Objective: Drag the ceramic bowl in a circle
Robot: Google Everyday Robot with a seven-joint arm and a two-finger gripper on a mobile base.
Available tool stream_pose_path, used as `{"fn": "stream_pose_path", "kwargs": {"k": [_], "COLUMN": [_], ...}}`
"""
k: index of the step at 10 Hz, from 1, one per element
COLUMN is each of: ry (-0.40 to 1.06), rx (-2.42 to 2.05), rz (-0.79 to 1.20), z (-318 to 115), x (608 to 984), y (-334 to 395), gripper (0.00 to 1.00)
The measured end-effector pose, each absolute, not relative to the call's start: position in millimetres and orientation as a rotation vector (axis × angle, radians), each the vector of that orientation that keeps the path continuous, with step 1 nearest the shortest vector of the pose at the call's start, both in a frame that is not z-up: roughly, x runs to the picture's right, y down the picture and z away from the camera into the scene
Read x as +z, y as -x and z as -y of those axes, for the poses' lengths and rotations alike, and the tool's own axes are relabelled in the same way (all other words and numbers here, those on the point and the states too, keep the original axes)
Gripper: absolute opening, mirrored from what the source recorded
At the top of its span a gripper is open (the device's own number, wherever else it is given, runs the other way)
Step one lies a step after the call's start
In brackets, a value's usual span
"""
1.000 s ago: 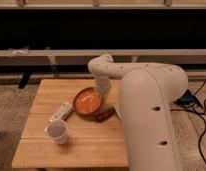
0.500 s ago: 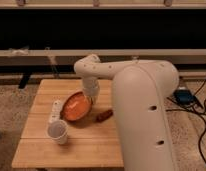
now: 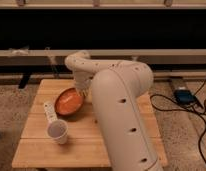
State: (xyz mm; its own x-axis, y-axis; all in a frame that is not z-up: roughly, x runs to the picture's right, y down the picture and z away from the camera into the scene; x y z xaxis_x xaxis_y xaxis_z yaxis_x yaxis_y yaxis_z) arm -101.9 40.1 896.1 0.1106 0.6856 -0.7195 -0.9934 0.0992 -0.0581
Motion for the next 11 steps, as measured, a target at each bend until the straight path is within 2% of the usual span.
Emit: {"fn": "stream_pose_path", "kwargs": {"k": [4,8,11], "ry": [0.592,0.550,0.548], "rx": [1.390,1.483,1.529], "rz": [-0.645,-0.704,-0.739], "z": [-14,-19,-40], "x": [923,914,892], "y": [72,7,-26], "gripper": [0.00,0.00,0.00]}}
